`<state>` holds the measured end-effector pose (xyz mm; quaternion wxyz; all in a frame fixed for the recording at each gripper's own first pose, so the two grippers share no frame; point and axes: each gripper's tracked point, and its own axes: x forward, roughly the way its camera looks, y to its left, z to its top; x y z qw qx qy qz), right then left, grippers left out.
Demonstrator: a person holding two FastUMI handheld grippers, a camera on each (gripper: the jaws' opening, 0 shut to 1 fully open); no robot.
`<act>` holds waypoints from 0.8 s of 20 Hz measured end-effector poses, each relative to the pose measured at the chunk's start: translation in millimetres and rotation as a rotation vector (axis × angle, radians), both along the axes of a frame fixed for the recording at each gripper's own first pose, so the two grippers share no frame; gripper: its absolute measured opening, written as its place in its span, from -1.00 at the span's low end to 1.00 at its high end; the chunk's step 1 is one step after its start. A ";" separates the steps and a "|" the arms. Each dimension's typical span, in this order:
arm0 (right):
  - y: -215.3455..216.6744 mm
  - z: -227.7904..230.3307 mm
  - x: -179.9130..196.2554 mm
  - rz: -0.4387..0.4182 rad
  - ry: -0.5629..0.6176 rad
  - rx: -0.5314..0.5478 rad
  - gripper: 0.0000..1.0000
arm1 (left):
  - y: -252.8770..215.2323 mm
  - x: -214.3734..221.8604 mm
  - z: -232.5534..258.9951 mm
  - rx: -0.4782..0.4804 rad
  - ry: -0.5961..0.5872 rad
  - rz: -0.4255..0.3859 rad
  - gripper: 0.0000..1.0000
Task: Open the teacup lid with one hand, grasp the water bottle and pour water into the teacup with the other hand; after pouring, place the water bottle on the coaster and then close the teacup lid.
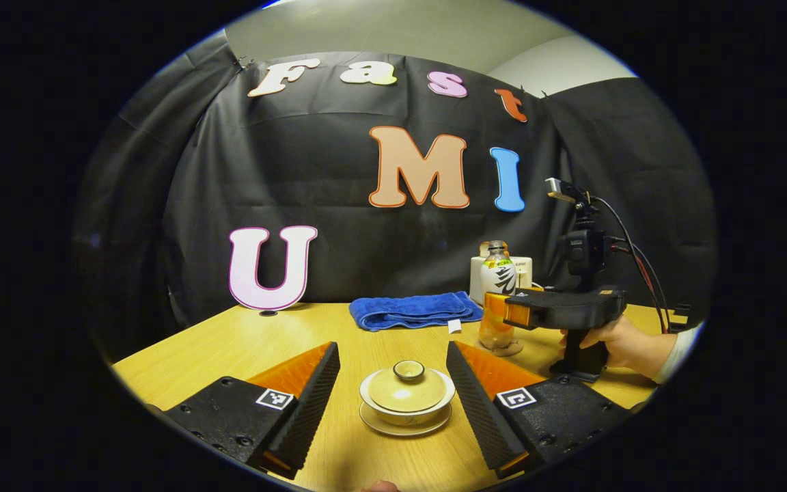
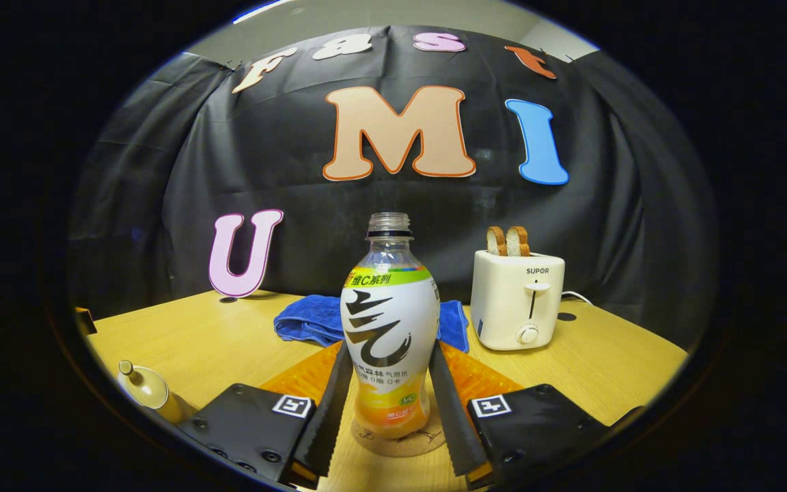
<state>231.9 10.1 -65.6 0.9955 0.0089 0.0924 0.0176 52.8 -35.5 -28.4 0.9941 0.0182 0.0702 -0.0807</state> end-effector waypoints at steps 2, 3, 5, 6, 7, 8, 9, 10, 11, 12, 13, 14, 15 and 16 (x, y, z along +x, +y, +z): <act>-2.6 0.4 -4.7 -0.008 -0.005 0.009 0.46 | 0.0 -0.8 0.3 -0.003 0.000 0.001 0.83; -2.7 -1.3 -5.8 -0.011 -0.001 0.015 0.48 | 0.1 -0.5 -0.5 -0.003 0.003 0.002 0.83; -4.3 -7.3 -6.7 -0.016 0.018 0.028 0.45 | -0.5 -1.8 1.3 -0.001 0.003 0.003 0.83; -4.4 -9.8 -7.9 -0.016 0.028 0.032 0.52 | -0.3 -2.9 3.0 -0.002 -0.002 0.003 0.83; -2.7 -14.3 -8.7 -0.014 0.037 0.035 0.48 | -0.6 -3.3 4.4 -0.001 -0.005 0.002 0.83; -3.5 -13.9 -9.9 -0.017 0.039 0.033 0.48 | -0.5 -4.2 5.3 0.002 -0.007 0.002 0.83; -3.1 -14.1 -10.8 -0.016 0.033 0.029 0.51 | -0.4 -3.9 6.0 0.003 -0.010 0.003 0.83; -3.6 -11.4 -12.9 -0.018 0.025 0.022 0.63 | -0.8 -3.7 7.0 0.002 -0.010 0.004 0.84; -6.0 -9.6 -18.9 -0.022 0.015 0.011 0.75 | -1.1 -3.8 6.4 -0.001 -0.009 0.004 0.83; -7.3 -6.2 -24.1 -0.024 0.001 0.000 0.87 | -2.1 -3.8 6.2 -0.001 -0.006 0.005 0.83; -10.9 -2.3 -32.7 -0.033 -0.016 -0.012 0.93 | -3.6 -4.2 8.6 -0.004 -0.011 0.006 0.83; -14.7 4.4 -42.1 -0.041 -0.036 -0.018 0.98 | -5.5 -5.5 12.5 -0.010 -0.019 0.006 0.83; -18.4 11.2 -54.5 -0.050 -0.061 -0.017 0.97 | -6.5 -6.0 14.4 -0.014 -0.029 0.010 0.83; -22.7 20.5 -66.9 -0.057 -0.085 -0.012 0.97 | -7.8 -5.3 18.2 -0.015 -0.044 0.015 0.87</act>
